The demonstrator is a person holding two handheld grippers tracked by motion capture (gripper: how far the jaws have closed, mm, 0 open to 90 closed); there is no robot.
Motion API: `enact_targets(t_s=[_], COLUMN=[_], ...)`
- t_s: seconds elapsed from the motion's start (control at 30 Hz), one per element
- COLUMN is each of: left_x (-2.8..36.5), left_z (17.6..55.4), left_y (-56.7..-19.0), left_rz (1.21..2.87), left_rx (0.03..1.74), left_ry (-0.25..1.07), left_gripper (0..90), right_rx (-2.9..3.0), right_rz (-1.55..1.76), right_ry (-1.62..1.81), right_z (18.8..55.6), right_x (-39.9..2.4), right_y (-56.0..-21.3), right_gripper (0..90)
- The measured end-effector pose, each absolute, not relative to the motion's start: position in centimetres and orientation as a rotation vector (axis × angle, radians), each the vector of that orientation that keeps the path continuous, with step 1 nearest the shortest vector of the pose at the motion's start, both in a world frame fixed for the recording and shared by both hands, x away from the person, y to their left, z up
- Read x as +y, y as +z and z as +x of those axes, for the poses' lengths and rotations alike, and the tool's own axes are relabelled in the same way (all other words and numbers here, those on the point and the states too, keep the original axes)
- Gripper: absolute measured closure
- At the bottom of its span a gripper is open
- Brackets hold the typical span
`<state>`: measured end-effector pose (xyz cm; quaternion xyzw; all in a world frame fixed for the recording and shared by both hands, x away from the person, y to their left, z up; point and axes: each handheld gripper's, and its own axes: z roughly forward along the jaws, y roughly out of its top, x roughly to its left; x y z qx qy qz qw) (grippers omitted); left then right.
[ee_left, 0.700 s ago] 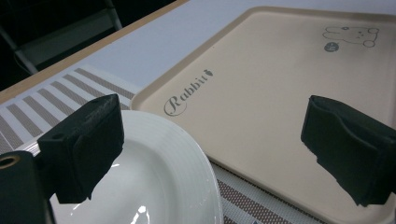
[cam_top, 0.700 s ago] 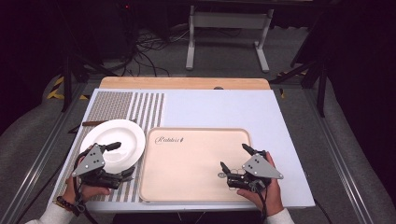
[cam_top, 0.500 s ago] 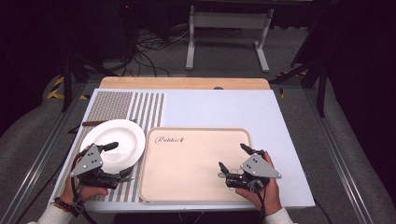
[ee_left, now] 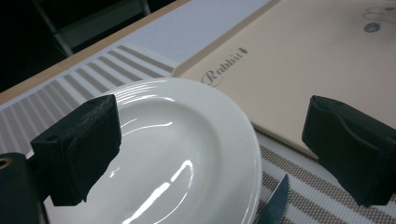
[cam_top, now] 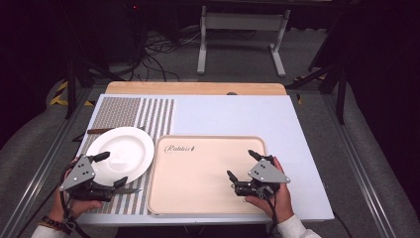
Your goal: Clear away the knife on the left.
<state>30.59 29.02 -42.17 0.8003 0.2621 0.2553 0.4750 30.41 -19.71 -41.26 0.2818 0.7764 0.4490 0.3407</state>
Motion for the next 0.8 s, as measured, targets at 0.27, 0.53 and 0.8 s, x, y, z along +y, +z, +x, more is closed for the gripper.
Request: enact_targets(t_s=[0.27,0.53,0.8], left_x=[32.4,36.9,37.6], left_z=[30.1,29.9,30.4], left_y=[-42.2,-43.5,-45.6], left_rz=[2.039,2.113,2.225], left_rx=[0.711,0.814,0.842], left_ry=[0.632,0.61,0.469], left_gripper=[6.7,11.5,11.5], right_rx=[2.027,2.027,2.028], right_rz=[0.727,0.73,0.731], right_ry=[1.187,1.164,1.141], right_z=[31.0,31.4,31.4], right_x=[-19.6,-19.5,-19.4], right_y=[-41.1,-41.2,-41.2], right_gripper=[13.4,14.1,14.6])
